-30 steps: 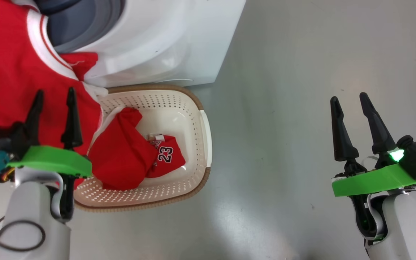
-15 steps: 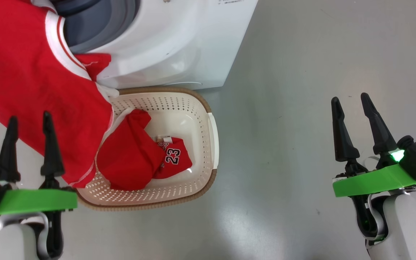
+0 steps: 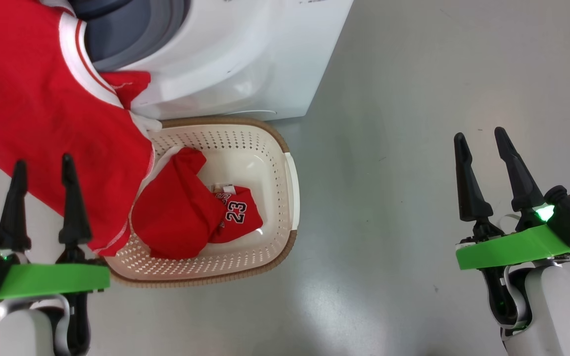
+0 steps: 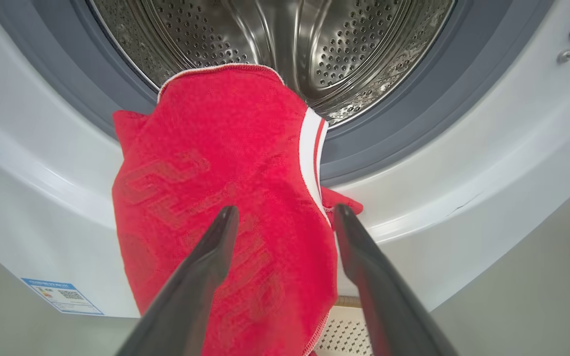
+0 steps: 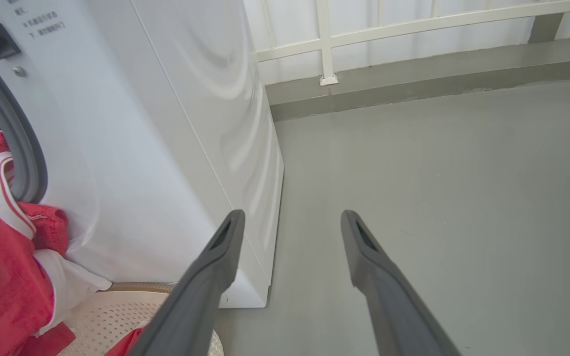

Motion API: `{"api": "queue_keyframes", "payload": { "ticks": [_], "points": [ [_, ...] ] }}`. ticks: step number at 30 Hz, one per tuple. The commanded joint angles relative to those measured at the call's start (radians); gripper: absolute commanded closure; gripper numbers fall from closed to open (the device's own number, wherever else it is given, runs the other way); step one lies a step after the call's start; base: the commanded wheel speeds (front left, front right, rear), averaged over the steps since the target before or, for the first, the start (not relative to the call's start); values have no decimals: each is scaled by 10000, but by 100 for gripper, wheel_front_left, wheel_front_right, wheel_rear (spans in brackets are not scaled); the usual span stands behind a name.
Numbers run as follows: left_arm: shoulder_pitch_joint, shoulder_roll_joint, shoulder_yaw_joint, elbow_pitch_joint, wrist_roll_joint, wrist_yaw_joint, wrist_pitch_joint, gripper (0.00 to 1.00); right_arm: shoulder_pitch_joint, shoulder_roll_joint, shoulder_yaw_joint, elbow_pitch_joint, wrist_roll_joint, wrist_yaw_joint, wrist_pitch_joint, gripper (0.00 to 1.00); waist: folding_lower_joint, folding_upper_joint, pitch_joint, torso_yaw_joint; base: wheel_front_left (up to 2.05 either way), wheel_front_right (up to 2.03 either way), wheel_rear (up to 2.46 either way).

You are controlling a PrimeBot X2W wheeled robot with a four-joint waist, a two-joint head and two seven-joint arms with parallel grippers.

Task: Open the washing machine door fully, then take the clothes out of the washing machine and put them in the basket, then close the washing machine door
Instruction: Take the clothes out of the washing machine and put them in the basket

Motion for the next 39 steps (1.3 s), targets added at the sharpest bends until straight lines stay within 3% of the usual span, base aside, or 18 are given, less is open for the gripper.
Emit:
{"api": "queue_keyframes", "payload": {
  "ticks": [1, 7, 14, 22, 31, 39],
  "points": [
    [-95, 181, 193, -277, -9, -51, -49, 0, 228, -37, 255, -219, -53, 65, -65, 0, 0, -1, 9, -13, 0, 0, 0],
    [-1076, 180, 43, 4, 270, -52, -49, 0, 175, -37, 305, -216, -31, 65, -65, 0, 0, -1, 93, -43, 0, 0, 0],
    [-2984, 184, -69, 1489, 1024, 87, -49, 0, 28, -37, 464, -199, 40, 65, -65, 0, 0, -1, 288, -228, 0, 0, 0],
    [-4657, 553, -29, 3310, 1951, 812, -49, 0, -81, -37, 645, -222, 298, 65, -65, 0, 0, -1, 538, -613, 0, 0, 0],
    [-5859, 1519, -318, 4972, 2750, 1809, -49, 0, -245, -37, 748, -256, 474, 65, -65, 0, 0, -1, 829, -939, 0, 0, 0],
    [-6625, 2201, -462, 6043, 2758, 2291, -49, 0, -360, -37, 801, -253, 507, 65, -65, 0, 0, -1, 959, -1110, 0, 0, 0]
  ]
}}
